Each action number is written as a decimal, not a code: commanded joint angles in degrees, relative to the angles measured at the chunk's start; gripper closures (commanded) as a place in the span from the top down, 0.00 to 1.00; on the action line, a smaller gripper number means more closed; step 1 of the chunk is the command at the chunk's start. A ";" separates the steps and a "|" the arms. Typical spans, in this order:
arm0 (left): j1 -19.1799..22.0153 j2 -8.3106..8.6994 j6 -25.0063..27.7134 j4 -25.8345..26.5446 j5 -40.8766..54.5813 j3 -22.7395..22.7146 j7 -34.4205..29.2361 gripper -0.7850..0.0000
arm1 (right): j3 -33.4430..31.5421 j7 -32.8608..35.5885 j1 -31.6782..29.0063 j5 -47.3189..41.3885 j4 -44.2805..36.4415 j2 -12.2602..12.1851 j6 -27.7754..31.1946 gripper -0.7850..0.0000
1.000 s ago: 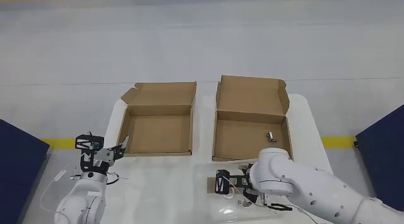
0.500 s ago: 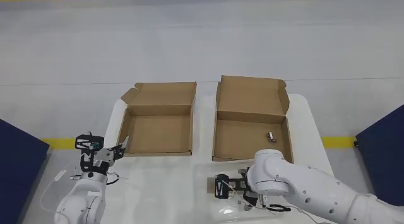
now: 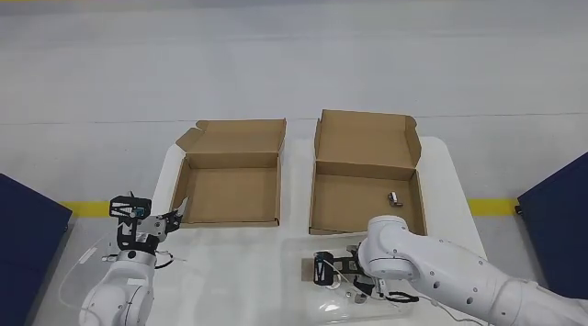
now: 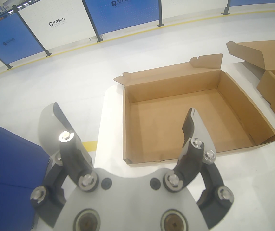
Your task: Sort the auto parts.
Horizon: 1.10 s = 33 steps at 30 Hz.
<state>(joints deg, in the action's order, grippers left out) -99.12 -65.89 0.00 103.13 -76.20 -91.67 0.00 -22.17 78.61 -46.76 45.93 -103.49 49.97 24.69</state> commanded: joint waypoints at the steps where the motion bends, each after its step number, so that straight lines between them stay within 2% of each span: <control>1: 0.00 0.00 0.00 0.00 0.00 0.00 0.00 1.00 | 0.01 -0.41 -0.15 0.03 0.12 0.01 -0.03 1.00; 6: 0.00 0.00 0.00 0.00 0.00 0.00 0.00 1.00 | -0.47 -3.36 -0.90 1.37 2.06 0.03 0.87 1.00; 7: 0.00 0.00 0.00 0.00 0.00 0.00 0.00 1.00 | -0.55 -3.42 -0.99 1.54 2.17 0.05 0.83 0.96; 11: 0.00 0.00 0.00 0.00 0.00 0.00 0.00 1.00 | -0.92 -3.46 -1.28 2.60 2.27 0.16 -0.13 0.56; 13: 0.00 0.00 0.00 0.00 0.00 0.00 0.00 1.00 | -1.13 -3.70 -1.45 3.01 2.25 0.22 -0.46 0.50; 24: 0.00 0.00 0.00 0.00 0.00 0.00 0.00 1.00 | -1.51 -4.67 -2.36 7.50 2.80 0.92 -2.87 0.40; 33: 0.00 0.00 0.00 0.00 0.00 0.00 0.00 1.00 | -1.67 -5.65 -2.77 8.52 4.88 1.84 -2.70 0.34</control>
<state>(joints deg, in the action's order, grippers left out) -99.12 -65.89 0.00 103.13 -76.20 -91.67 0.00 -23.82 72.98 -49.50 54.43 -98.82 51.71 21.97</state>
